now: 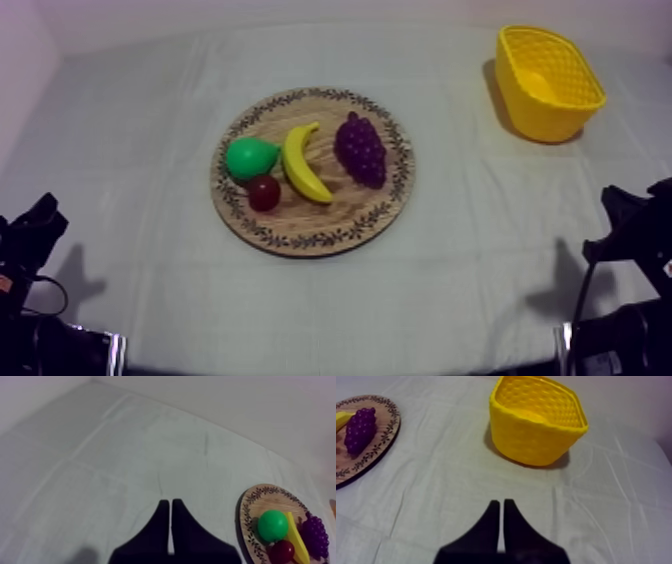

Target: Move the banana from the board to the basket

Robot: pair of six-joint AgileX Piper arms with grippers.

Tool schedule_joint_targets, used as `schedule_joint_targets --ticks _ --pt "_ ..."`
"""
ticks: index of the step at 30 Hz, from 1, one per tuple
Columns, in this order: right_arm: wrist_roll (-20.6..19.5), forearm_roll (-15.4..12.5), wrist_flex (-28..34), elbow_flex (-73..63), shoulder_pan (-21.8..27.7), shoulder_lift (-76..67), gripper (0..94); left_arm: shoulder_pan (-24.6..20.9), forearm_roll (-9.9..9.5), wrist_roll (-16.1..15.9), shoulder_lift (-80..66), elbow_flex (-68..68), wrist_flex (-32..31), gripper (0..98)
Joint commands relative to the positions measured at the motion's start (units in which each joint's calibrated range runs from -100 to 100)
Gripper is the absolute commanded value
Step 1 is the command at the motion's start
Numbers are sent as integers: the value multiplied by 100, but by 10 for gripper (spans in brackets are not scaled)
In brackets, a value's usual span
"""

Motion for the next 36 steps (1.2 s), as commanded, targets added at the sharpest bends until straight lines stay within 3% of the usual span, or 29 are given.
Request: schedule_joint_targets --ticks 1,17,24,36 --pt "3 -1 0 3 1 -3 5 -1 -3 -1 -5 -1 -1 1" --pt "7 -1 0 3 1 -3 6 -1 -3 -1 -5 -1 -1 1" --pt "-226 -1 0 3 1 -3 5 -1 -3 -1 -5 -1 -1 1" --pt "110 -99 -46 3 -31 3 4 -1 -3 -1 -5 -1 -1 1"
